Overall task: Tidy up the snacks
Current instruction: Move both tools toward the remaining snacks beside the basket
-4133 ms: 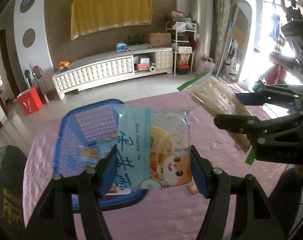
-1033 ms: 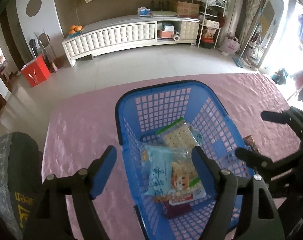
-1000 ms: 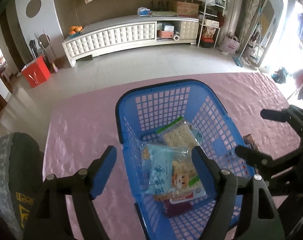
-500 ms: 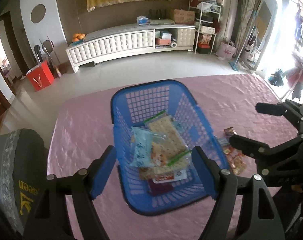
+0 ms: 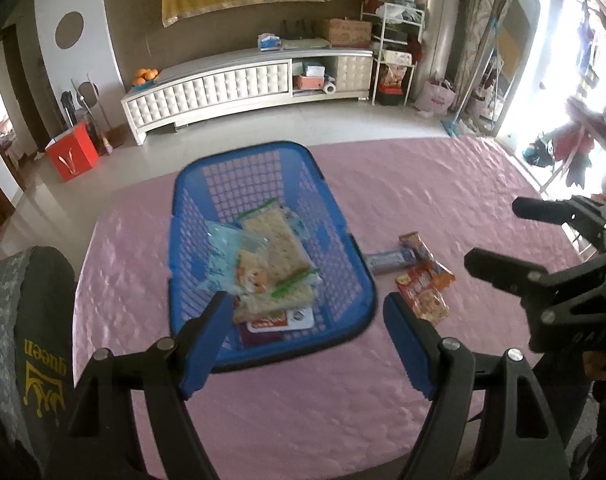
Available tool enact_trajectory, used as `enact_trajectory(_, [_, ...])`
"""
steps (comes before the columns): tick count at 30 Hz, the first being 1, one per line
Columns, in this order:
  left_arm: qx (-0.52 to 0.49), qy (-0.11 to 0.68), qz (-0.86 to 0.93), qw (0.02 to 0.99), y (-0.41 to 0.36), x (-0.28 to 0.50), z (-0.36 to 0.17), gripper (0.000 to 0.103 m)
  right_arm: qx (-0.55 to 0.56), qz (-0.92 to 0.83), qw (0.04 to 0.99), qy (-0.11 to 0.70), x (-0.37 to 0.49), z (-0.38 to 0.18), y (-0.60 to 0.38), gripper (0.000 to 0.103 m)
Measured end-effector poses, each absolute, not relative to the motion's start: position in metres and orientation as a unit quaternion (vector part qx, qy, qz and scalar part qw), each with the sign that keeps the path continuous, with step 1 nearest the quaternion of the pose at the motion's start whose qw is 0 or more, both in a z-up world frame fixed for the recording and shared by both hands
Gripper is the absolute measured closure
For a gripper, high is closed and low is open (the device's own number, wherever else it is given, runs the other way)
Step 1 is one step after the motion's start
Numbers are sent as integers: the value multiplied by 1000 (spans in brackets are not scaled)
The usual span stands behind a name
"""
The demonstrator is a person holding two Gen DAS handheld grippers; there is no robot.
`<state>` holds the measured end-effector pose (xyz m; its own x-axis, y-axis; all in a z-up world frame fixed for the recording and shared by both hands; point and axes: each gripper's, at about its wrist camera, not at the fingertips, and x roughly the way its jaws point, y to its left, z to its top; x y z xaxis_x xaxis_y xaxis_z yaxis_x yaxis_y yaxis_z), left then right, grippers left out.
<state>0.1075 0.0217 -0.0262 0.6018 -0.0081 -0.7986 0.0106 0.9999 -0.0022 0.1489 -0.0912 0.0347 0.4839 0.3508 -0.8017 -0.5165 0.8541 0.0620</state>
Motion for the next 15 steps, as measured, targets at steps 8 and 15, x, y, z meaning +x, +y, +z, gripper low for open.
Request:
enact_trajectory(8, [4,459,-25,888,-25,104,-48,28,-86,234,851,463,143,5,-138,7])
enact_trajectory(15, [-16,487,-40,872,-65,118,-76,28,-67,219,848,479,142,-19,-179,7])
